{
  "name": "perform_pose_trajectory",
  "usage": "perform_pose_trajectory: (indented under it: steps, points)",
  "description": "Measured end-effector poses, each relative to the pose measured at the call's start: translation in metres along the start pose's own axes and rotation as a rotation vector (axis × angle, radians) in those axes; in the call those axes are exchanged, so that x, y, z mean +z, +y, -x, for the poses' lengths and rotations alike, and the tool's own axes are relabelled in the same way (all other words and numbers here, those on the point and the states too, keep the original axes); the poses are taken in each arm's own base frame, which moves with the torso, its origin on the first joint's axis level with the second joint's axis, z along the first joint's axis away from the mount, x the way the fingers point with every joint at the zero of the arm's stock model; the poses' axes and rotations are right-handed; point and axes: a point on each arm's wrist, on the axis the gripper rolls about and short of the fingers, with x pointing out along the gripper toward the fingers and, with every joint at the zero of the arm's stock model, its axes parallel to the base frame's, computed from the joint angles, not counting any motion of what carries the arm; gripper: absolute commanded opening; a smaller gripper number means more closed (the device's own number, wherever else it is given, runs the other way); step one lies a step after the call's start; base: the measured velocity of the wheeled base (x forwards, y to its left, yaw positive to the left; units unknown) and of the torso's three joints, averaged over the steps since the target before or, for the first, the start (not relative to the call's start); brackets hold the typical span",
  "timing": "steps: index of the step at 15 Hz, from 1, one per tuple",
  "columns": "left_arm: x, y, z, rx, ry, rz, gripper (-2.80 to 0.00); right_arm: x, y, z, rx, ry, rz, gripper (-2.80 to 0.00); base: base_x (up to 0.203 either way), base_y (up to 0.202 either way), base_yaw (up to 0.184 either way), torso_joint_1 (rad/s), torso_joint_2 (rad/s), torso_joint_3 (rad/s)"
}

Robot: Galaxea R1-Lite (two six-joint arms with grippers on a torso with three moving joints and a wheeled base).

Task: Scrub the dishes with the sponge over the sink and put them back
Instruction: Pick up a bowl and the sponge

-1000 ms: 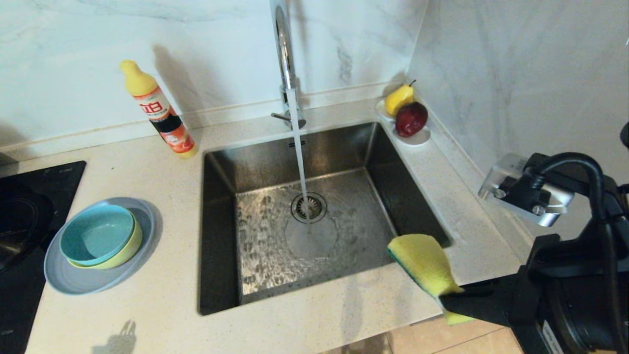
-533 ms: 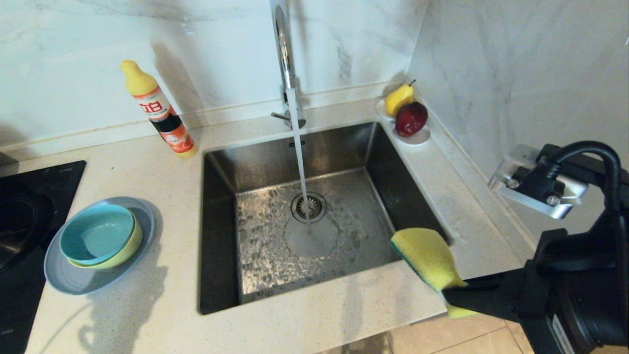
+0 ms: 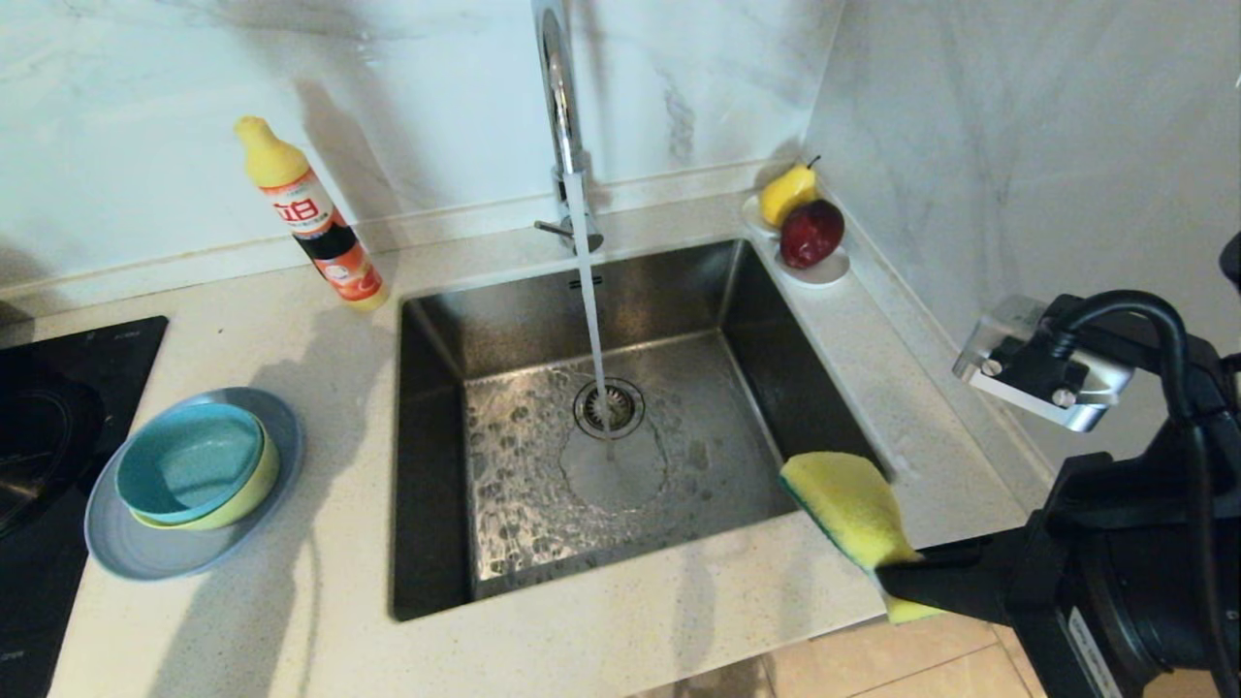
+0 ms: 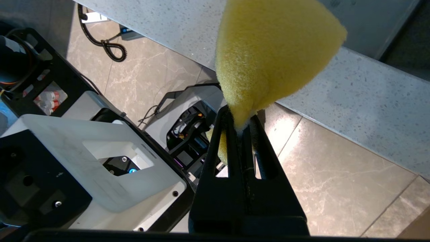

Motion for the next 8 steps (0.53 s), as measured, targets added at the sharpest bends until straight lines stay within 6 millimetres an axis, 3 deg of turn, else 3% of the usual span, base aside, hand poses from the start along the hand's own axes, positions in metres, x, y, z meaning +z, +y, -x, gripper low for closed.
perform_pose_trajectory:
  steps: [3, 8]
  points:
    - [0.001, -0.01, -0.053, 0.034, 0.148, 0.02, -2.8, 0.0, -0.001, 0.0, -0.002, 0.001, -0.001, -2.8, 0.0, 0.0, 0.0, 0.0, 0.0, 0.0]
    - [-0.016, 0.001, -0.101, -0.003, 0.345, 0.132, -2.8, 0.001, 0.0, -0.003, -0.002, 0.005, 0.0, -2.8, 0.0, 0.0, 0.0, 0.0, 0.0, 0.0]
